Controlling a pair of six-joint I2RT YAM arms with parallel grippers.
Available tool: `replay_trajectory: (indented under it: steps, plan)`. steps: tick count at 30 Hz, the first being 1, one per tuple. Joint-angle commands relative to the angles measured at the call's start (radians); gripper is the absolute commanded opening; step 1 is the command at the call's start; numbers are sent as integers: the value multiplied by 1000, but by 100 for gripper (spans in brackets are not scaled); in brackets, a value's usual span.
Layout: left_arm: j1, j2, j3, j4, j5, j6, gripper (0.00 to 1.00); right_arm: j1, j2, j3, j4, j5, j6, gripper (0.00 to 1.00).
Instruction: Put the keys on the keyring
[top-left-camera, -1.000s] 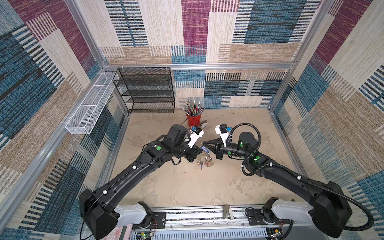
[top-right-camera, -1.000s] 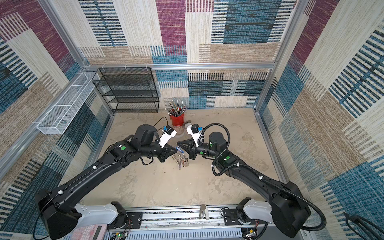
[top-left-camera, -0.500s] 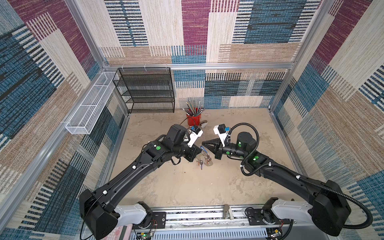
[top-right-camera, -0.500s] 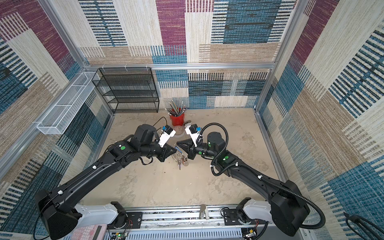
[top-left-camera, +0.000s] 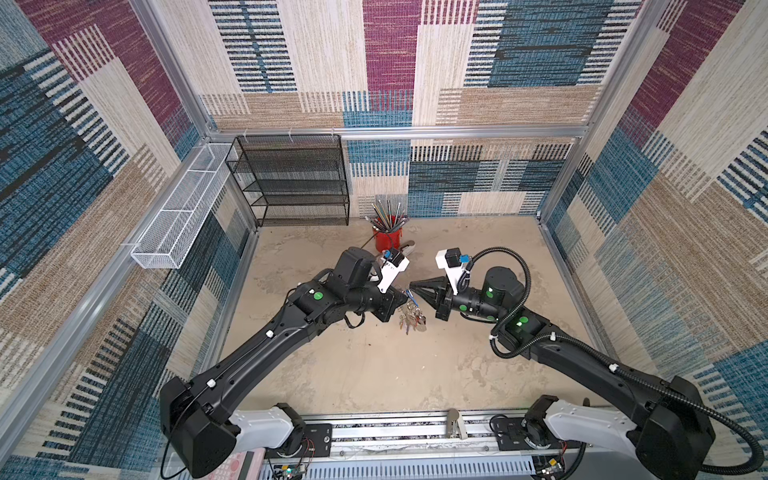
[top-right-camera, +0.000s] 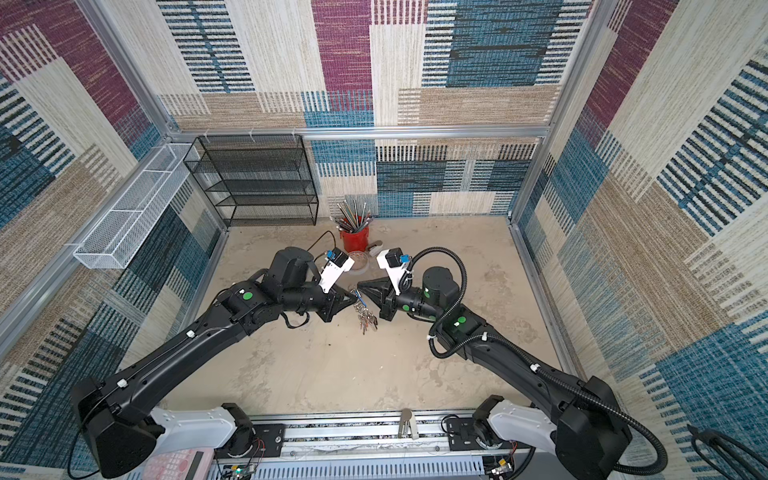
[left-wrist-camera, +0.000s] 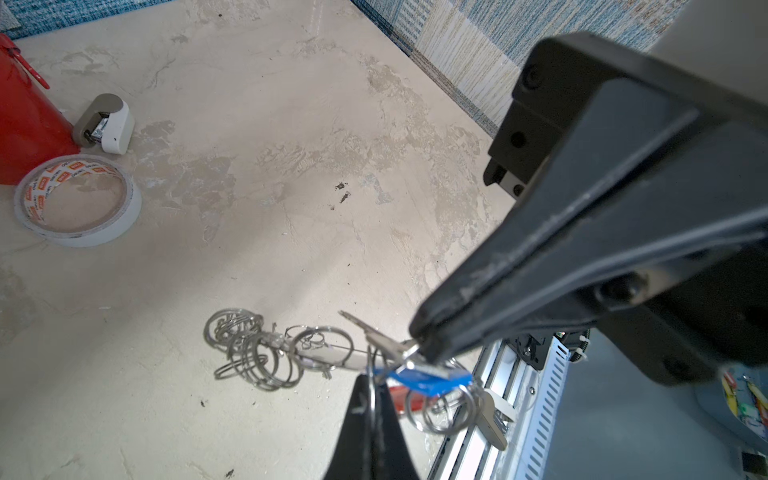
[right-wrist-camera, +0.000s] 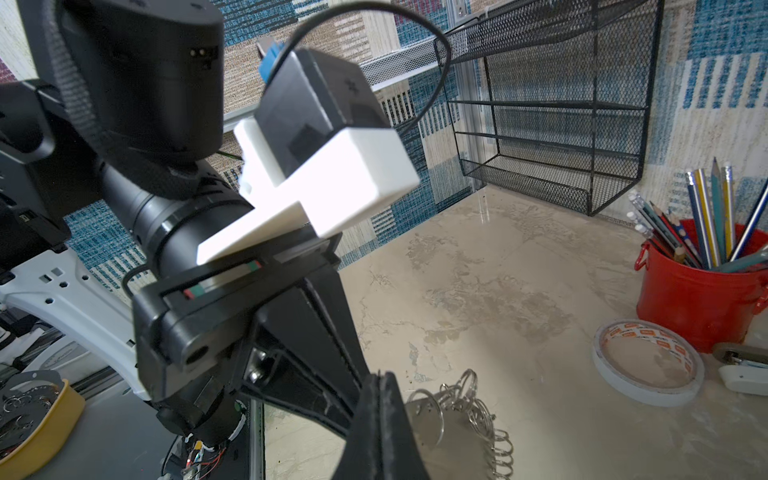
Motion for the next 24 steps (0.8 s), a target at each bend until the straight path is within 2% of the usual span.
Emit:
replay_trajectory:
  steps: [1, 7, 13, 20, 24]
  plan:
    - [3, 1, -2, 4, -6, -13, 0, -2, -18, -1, 23, 31, -9, 0]
    - [5, 0, -8, 13, 7, -13, 0, -10, -36, -5, 29, 23, -15, 0]
    - [4, -11, -18, 24, 24, -7, 0, -12, 13, 4, 23, 13, -14, 0]
    - [4, -11, -19, -4, -9, 18, 0, -62, 34, 8, 10, 10, 14, 0]
    - [6, -45, -38, -11, -50, 15, 0, -115, 47, -3, 4, 28, 62, 15]
